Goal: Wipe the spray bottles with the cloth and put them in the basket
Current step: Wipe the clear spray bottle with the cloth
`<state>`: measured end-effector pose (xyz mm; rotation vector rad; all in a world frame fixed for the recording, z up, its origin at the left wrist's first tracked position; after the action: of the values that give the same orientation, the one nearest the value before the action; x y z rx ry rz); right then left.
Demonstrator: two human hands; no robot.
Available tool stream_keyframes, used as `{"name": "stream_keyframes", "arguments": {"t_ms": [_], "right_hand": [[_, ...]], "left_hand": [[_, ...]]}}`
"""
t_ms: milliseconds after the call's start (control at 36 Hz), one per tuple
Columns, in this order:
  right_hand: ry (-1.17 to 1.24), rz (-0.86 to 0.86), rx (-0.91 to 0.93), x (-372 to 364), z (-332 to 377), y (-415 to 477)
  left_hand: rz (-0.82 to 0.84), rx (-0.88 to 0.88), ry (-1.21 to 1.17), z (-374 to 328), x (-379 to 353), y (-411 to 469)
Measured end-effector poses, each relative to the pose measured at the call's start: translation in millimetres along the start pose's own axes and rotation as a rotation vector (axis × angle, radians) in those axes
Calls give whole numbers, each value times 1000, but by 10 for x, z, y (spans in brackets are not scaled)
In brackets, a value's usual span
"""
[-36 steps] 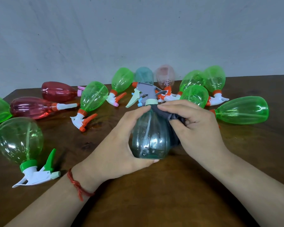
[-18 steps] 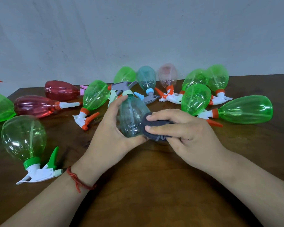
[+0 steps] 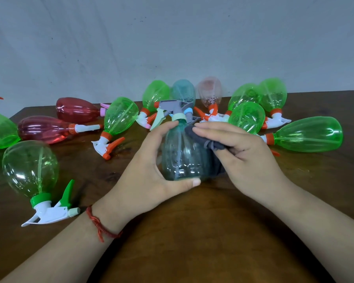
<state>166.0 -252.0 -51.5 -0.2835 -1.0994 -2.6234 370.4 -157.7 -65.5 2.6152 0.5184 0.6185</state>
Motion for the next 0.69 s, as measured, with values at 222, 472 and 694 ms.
{"name": "stream_keyframes", "arguments": {"t_ms": [222, 472, 694], "right_hand": [[9, 43, -141, -3, -46, 57], [-52, 47, 113, 11, 22, -20], [-28, 115, 243, -1, 113, -88]], "left_hand": [[78, 3, -59, -77, -53, -37], [-13, 64, -117, -37, -19, -2], [-120, 85, -146, -3, 49, 52]]}}
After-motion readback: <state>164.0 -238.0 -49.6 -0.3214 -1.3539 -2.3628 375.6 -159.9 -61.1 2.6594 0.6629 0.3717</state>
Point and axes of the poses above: each hand's wrist, its own y-axis towards the middle knuckle, its own x-axis out of the back of the hand, z = x × y, the point moved 1 cm from there along y, towards the middle knuckle, and after that the axes turned 13 degrees about -z, right-handed, at the moved point
